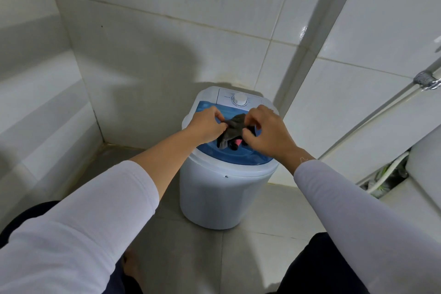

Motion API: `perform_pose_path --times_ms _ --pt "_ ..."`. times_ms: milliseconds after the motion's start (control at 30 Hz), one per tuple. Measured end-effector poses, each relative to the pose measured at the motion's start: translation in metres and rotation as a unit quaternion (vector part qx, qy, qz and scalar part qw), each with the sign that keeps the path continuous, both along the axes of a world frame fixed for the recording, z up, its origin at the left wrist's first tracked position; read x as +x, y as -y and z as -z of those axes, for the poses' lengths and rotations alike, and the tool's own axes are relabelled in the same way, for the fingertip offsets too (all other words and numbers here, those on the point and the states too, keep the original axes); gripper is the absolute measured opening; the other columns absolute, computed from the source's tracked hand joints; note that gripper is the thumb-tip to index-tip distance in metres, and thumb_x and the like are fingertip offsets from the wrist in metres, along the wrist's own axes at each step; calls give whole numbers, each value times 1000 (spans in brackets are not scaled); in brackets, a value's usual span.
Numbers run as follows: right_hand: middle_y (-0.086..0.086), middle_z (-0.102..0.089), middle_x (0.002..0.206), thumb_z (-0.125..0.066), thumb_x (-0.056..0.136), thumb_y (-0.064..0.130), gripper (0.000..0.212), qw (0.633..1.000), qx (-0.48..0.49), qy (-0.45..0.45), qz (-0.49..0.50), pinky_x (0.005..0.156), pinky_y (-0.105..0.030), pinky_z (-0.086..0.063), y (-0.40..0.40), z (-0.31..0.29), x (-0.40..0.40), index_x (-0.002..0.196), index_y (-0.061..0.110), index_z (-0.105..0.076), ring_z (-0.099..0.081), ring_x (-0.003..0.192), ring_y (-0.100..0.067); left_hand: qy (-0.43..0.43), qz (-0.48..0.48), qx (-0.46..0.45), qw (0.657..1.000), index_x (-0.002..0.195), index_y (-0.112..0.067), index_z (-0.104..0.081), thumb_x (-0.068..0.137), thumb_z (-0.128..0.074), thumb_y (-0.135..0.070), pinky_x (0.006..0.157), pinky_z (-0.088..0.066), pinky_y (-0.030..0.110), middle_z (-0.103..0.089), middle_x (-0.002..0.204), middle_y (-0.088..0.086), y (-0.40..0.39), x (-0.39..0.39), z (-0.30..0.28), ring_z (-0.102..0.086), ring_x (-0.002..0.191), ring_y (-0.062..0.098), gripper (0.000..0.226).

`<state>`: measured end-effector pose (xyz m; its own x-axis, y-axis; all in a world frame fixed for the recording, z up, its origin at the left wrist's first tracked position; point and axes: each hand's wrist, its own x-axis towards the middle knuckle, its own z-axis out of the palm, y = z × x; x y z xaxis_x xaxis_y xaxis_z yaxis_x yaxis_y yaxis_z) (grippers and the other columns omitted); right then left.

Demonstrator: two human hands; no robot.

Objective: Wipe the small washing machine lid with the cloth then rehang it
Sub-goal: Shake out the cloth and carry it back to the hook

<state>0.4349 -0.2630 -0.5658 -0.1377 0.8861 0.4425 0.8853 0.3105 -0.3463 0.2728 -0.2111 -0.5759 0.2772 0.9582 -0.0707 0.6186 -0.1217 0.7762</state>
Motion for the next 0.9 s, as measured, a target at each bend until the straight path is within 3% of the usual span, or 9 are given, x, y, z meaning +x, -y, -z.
perform_pose_path --times_ms 167,300,433,500,567,700,767,833,900 --pt "-1 -53 88 -61 68 30 38 998 -1 40 -49 66 -29 -45 12 -2 -5 102 13 -60 -45 79 -12 128 -38 -53 990 93 -23 -48 87 -56 -21 68 -56 32 -58 90 11 -8 10 -25 -55 61 17 11" --pt "4 -54 96 -68 76 24 45 999 5 -43 -28 79 -21 -39 6 -20 -3 119 20 -56 -49 83 -11 154 -42 -37 986 90 -22 -52 89 -55 -13 41 -48 16 -58 85 10 -14 7 -56 -56 59 14 9" --pt "-7 -56 89 -71 78 23 22 999 -11 -39 -1 73 -20 -35 -14 -46 -8 95 10 -68 -50 77 -14 171 -33 -19 985 75 -26 -59 90 -55 -10 37 -43 12 -62 75 3 -22 -1 -83 -59 54 9 23" --pt "-9 -56 90 -71 78 25 20 999 -23 -48 12 66 -12 -33 -25 -58 -13 87 7 -67 -50 77 -14 173 -30 -12 984 73 -25 -63 92 -54 -10 43 -44 13 -65 82 3 -29 -8 -94 -60 58 8 26" --pt "-4 -56 89 -70 79 26 17 997 -26 -73 16 69 -8 -35 -35 -72 -18 84 10 -66 -52 79 -13 189 -39 -11 981 75 -23 -64 94 -51 -10 48 -46 13 -68 95 8 -38 -19 -105 -64 62 6 26" --pt "-3 -63 84 -65 83 24 11 991 -25 -128 6 69 -23 -42 -59 -102 -31 82 14 -61 -57 83 -17 206 -45 5 978 84 -20 -63 94 -50 -17 65 -50 15 -70 103 7 -50 -45 -127 -68 71 4 16" --pt "-2 -61 82 -63 83 23 9 991 -17 -133 5 64 -25 -39 -74 -113 -39 82 14 -60 -54 80 -18 186 -49 35 981 93 -18 -65 90 -55 -19 75 -49 21 -72 100 5 -54 -58 -136 -69 82 9 11" --pt "-1 -61 83 -63 83 21 11 990 -6 -141 3 70 -25 -36 -90 -121 -50 85 11 -62 -53 81 -18 111 -66 90 987 100 -21 -69 83 -62 -20 80 -51 26 -72 93 -1 -61 -71 -142 -67 89 11 19" --pt "0 -61 82 -63 82 20 13 988 -3 -156 2 70 -24 -37 -105 -126 -61 90 10 -63 -54 82 -18 30 -79 134 987 104 -23 -69 80 -66 -23 78 -51 26 -69 88 -3 -67 -82 -144 -63 88 13 23"
